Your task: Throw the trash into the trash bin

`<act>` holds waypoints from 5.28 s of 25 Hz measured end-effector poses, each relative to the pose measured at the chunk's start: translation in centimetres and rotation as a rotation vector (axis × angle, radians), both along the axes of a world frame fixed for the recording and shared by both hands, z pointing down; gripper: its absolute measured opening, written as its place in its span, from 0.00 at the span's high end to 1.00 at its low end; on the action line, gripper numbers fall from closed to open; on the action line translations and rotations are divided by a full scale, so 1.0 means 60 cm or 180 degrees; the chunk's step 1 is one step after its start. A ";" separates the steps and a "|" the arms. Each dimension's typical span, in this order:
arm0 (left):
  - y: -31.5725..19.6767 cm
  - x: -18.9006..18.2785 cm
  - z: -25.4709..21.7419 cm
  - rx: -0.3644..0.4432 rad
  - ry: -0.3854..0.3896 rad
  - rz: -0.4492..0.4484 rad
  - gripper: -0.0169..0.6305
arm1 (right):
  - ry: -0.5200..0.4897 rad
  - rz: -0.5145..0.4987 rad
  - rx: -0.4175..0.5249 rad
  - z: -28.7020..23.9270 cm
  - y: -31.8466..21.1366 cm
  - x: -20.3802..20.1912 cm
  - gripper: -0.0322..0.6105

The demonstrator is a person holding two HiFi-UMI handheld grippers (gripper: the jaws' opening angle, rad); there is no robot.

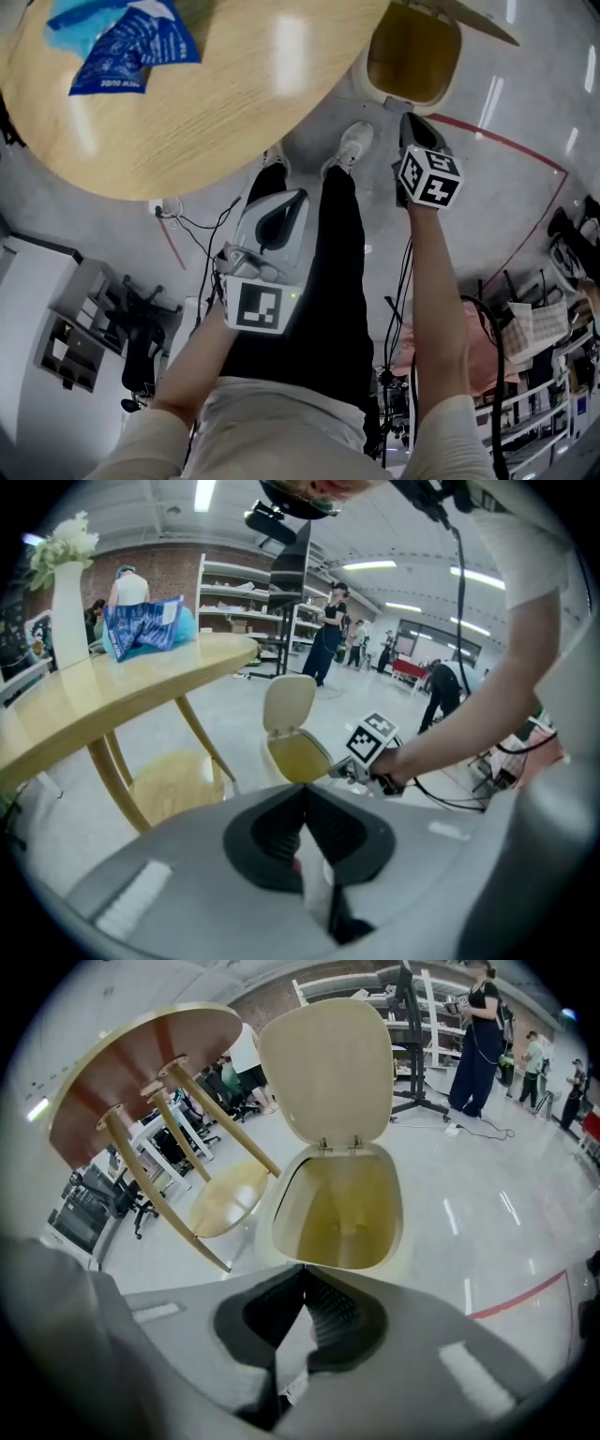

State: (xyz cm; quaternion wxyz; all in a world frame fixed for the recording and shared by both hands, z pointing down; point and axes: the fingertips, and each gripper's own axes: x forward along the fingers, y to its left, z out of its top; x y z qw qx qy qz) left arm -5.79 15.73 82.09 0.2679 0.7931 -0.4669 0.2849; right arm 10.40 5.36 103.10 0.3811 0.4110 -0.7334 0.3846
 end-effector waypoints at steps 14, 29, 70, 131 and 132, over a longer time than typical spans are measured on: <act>-0.020 0.001 -0.124 0.0232 0.0216 -0.0129 0.96 | -0.0320 0.0176 0.0114 -0.198 -0.001 -0.023 0.95; 0.007 -0.043 -0.246 0.0221 0.0127 -0.0035 0.96 | -0.0520 0.0234 0.0184 -0.401 0.030 -0.023 0.95; -0.022 -0.091 -0.536 0.0276 0.0246 0.0213 0.96 | -0.0614 0.0001 0.1027 -0.810 0.089 -0.046 0.95; -0.038 -0.071 -0.594 0.0488 0.0324 -0.0084 0.96 | -0.0848 -0.0090 0.1336 -0.888 0.107 -0.014 0.95; -0.035 -0.071 -0.594 0.0487 0.0317 -0.0110 0.96 | -0.0853 -0.0109 0.1336 -0.889 0.106 -0.012 0.95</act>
